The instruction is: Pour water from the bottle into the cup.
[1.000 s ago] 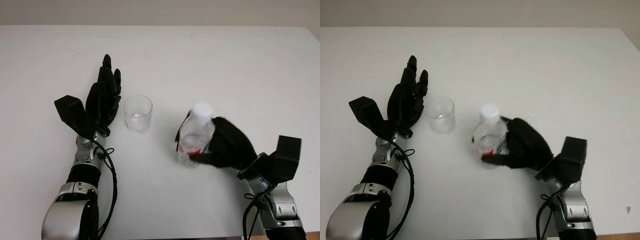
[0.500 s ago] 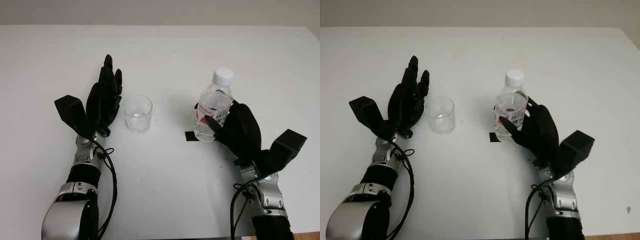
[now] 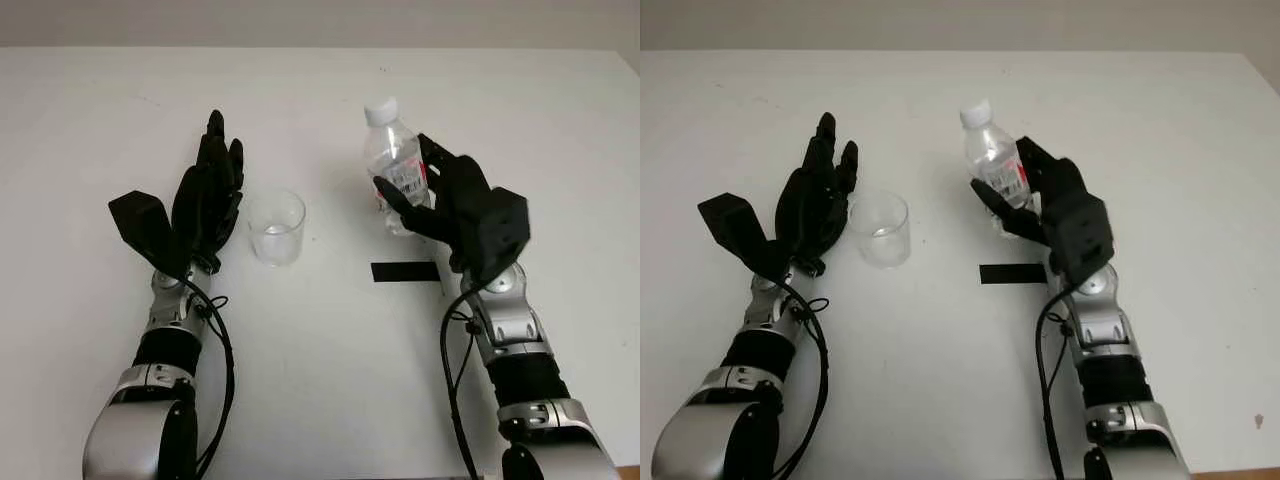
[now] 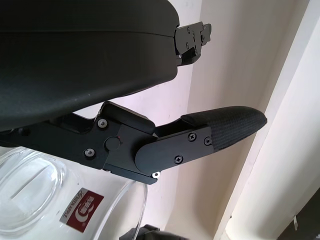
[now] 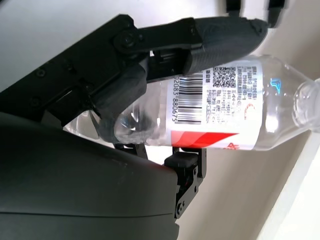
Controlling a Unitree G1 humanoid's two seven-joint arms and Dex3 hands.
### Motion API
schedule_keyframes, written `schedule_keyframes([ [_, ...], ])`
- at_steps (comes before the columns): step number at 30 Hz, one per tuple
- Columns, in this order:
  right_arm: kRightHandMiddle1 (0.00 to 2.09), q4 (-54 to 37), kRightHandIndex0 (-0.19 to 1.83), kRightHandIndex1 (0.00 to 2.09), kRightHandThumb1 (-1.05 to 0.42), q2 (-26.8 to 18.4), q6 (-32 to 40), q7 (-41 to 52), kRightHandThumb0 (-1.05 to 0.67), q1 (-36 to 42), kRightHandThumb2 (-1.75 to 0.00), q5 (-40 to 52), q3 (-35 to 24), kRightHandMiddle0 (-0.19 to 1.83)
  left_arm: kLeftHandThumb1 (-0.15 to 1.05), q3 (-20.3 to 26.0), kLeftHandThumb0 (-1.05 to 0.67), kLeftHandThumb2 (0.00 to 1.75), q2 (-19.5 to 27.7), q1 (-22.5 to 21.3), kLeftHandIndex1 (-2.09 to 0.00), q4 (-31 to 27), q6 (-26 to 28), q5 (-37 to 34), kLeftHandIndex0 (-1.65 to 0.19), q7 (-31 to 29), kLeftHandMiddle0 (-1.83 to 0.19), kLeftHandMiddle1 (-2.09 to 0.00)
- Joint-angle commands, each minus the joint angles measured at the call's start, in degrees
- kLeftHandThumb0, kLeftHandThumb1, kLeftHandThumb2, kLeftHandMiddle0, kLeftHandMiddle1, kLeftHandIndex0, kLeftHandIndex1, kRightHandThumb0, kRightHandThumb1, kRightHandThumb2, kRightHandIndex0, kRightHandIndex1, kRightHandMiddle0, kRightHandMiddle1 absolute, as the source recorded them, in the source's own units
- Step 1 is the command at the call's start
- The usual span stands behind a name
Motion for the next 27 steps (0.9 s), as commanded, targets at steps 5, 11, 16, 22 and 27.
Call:
schedule_keyframes([
  [5,2.09,7.0,1.43,2.09,-0.77,-1.7,-3.7,-3.8,-0.11,-6.5,-0.67,-5.1,2.9,1.36,1.05,-0.1,-0.84,0.73,0.1,0.7,-0.01,-0.3,-0.4,0.4,0.18,0.4,0.17,-0.05],
  [11,2.09,13.6,1.44,2.09,-0.73,-2.3,-8.4,-10.5,-0.09,-11.4,-0.73,-11.0,6.4,1.32,1.05,0.0,-0.85,0.73,0.2,0.3,-0.01,0.3,-0.6,0.4,0.18,0.5,0.17,-0.05],
  [16,2.09,17.6,1.49,2.09,-0.62,-3.3,-11.8,-16.4,-0.11,-15.3,-0.88,-16.2,9.7,1.27,1.05,0.2,-0.85,0.73,0.0,0.0,-0.02,0.8,-0.7,0.3,0.18,0.7,0.16,-0.06],
  [22,2.09,19.2,1.53,2.09,-0.67,-4.9,-14.9,-20.1,-0.13,-18.4,-0.80,-20.0,12.3,1.23,1.05,0.2,-0.86,0.73,-0.2,-0.3,-0.02,1.0,-0.5,0.2,0.18,0.9,0.16,-0.06],
  [27,2.09,21.0,1.52,2.09,-0.70,-7.6,-17.6,-27.3,-0.18,-21.2,-0.77,-26.7,16.2,1.15,1.05,0.0,-0.85,0.73,-0.3,0.0,-0.02,0.4,-0.4,0.3,0.18,1.4,0.16,-0.05],
])
